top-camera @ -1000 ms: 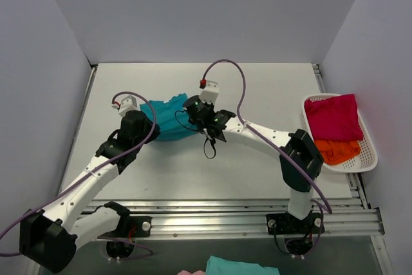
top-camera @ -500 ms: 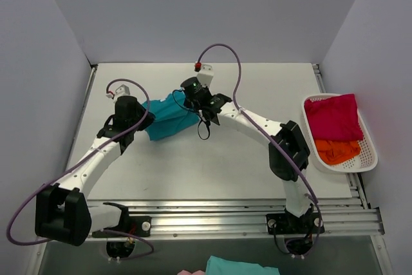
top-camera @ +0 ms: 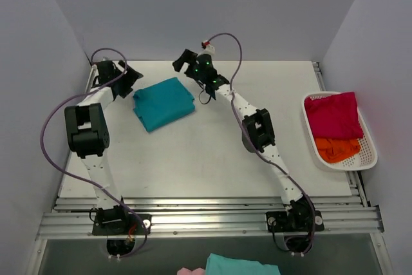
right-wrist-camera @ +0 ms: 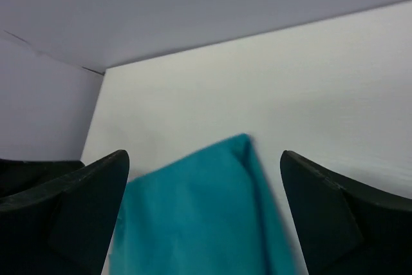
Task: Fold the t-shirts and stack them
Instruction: Fold the tshirt, then neatly place the folded tshirt to the corner
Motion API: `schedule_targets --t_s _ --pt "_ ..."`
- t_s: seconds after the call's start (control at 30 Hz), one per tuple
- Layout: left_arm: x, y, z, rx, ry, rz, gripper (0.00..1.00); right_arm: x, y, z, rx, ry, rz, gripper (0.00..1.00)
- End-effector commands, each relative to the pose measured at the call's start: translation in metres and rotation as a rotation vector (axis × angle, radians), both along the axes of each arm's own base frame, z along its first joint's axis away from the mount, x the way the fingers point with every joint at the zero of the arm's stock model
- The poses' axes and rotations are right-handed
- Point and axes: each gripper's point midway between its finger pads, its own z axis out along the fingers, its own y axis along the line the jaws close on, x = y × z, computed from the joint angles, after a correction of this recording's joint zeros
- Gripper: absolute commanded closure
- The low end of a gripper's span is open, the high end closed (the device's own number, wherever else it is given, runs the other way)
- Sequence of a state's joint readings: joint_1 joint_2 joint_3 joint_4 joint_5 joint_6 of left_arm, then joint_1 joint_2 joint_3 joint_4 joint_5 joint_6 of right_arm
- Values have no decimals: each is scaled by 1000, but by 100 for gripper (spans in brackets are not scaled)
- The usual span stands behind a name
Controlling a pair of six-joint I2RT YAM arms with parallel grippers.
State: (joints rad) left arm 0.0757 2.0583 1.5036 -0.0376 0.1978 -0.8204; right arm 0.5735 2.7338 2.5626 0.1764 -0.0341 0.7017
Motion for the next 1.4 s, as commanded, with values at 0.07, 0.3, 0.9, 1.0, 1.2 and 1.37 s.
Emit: schedule_targets --t_s 0.07,0.3,0.9,1.0,1.2,1.37 --pt "40 19 16 -115 -80 -60 6 12 -42 80 207 -227 92 0" --pt "-2 43 54 20 -128 45 6 -30 -85 97 91 -227 34 0" --pt "-141 -10 -28 128 151 -3 5 -123 -207 54 -239 108 -314 0" --pt "-141 -15 -39 117 160 1 4 -139 -229 65 -284 105 -374 0" --pt "-137 -42 -70 124 212 -28 2 -156 -254 109 -248 30 -425 0" --pt "-123 -46 -85 124 218 -11 6 -163 -277 127 -235 10 -459 0"
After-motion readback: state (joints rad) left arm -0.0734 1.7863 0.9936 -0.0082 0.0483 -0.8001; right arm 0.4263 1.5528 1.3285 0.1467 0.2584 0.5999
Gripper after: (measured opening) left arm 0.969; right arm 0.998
